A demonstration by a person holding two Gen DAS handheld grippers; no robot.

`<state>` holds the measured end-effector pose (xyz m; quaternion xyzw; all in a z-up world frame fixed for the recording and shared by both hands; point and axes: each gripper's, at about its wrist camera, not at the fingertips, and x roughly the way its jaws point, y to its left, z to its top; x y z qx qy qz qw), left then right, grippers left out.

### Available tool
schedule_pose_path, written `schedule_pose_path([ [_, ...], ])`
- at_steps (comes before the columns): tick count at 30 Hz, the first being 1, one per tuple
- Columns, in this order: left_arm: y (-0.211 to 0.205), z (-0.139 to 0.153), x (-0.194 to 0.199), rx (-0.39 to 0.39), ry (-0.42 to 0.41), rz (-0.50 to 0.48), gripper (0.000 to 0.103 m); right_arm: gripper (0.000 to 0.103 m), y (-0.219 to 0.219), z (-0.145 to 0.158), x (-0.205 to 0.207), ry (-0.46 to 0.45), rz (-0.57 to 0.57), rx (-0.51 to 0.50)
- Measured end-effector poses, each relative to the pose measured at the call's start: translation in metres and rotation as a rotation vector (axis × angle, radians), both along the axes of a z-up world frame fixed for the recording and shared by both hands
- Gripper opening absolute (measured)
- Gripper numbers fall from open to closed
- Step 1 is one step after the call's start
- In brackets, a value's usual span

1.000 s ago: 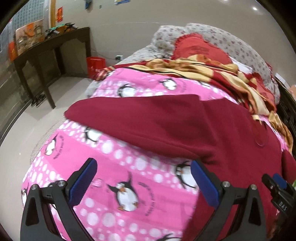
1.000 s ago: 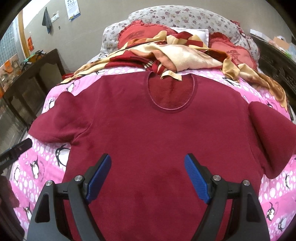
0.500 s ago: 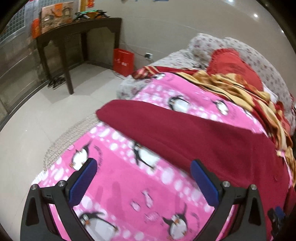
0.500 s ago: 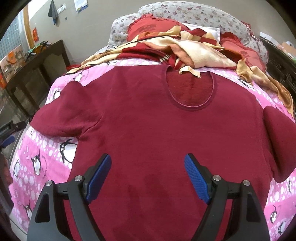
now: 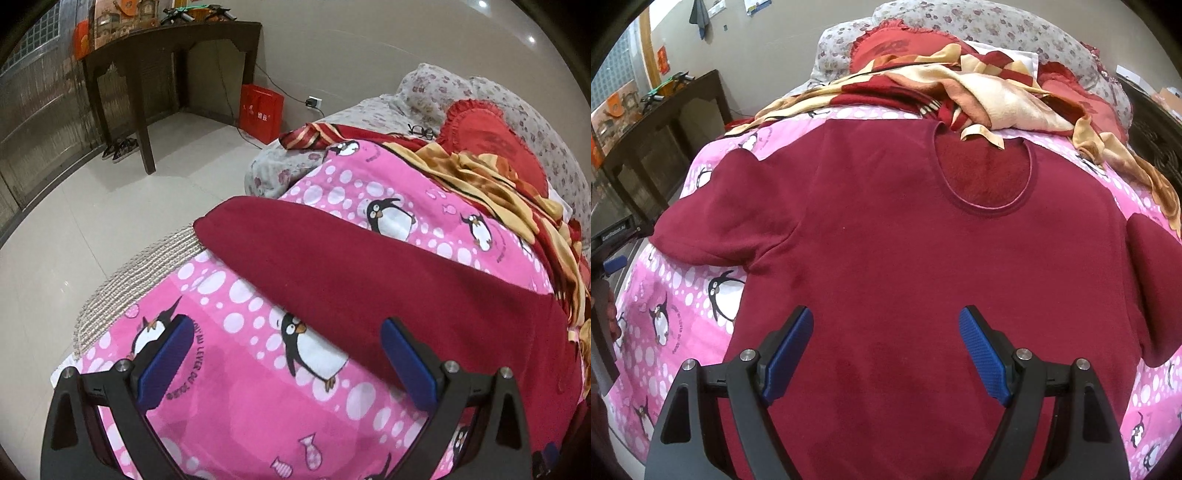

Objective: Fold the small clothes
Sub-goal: 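Grasp the sweatshirt side and sleeve with the left gripper, fold it inward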

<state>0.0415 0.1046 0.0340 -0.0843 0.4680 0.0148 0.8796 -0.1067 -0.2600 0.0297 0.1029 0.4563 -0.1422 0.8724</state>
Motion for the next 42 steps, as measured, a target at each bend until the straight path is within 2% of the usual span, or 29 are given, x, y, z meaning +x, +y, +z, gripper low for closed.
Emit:
schedule_pose_path([
  [5,-0.003,-0.007,0.006,-0.033,0.024,-0.005,0.102,0.096,-0.002,-0.004,0.001,0.01,0.0,-0.002],
  [7,-0.005,-0.009,0.008,-0.04,0.021,-0.008,0.099,0.096,-0.004,-0.006,0.002,0.016,-0.004,0.007],
  [9,-0.007,-0.01,0.012,-0.05,0.02,-0.014,0.09,0.096,-0.006,-0.009,0.001,0.022,-0.01,0.02],
  [13,-0.007,-0.019,0.026,-0.126,0.046,-0.02,0.08,0.096,-0.01,-0.011,0.001,0.03,-0.014,0.023],
  [16,-0.001,-0.023,0.035,-0.215,0.038,-0.01,0.066,0.096,-0.012,-0.011,-0.001,0.027,-0.021,0.02],
  [18,0.003,-0.027,0.043,-0.239,0.047,-0.002,0.05,0.096,-0.014,-0.011,-0.002,0.03,-0.026,0.027],
  [20,0.009,-0.028,0.048,-0.244,0.048,0.013,0.018,0.096,-0.016,-0.012,-0.005,0.027,-0.032,0.034],
  [22,0.012,-0.021,0.047,-0.26,0.042,-0.005,0.011,0.096,-0.018,-0.01,-0.007,0.021,-0.037,0.035],
  [24,0.01,-0.004,0.04,-0.243,-0.004,-0.024,0.008,0.096,-0.019,-0.008,-0.01,0.017,-0.039,0.035],
  [27,-0.009,0.041,0.014,-0.193,-0.133,-0.094,0.008,0.096,-0.025,-0.003,-0.015,0.002,-0.051,0.025],
  [30,-0.043,0.084,-0.015,-0.192,-0.241,-0.208,0.008,0.096,-0.038,0.001,-0.021,-0.016,-0.084,0.038],
  [34,-0.119,0.122,-0.059,-0.152,-0.341,-0.424,0.008,0.096,-0.061,0.008,-0.038,-0.05,-0.156,0.062],
  [37,-0.181,0.12,-0.091,-0.133,-0.347,-0.579,0.008,0.096,-0.078,0.01,-0.052,-0.06,-0.206,0.067],
  [39,-0.218,0.104,-0.11,-0.127,-0.311,-0.658,0.008,0.096,-0.088,0.01,-0.061,-0.058,-0.239,0.071],
  [42,-0.267,0.064,-0.132,-0.134,-0.207,-0.786,0.008,0.096,-0.104,0.011,-0.078,-0.063,-0.285,0.084],
])
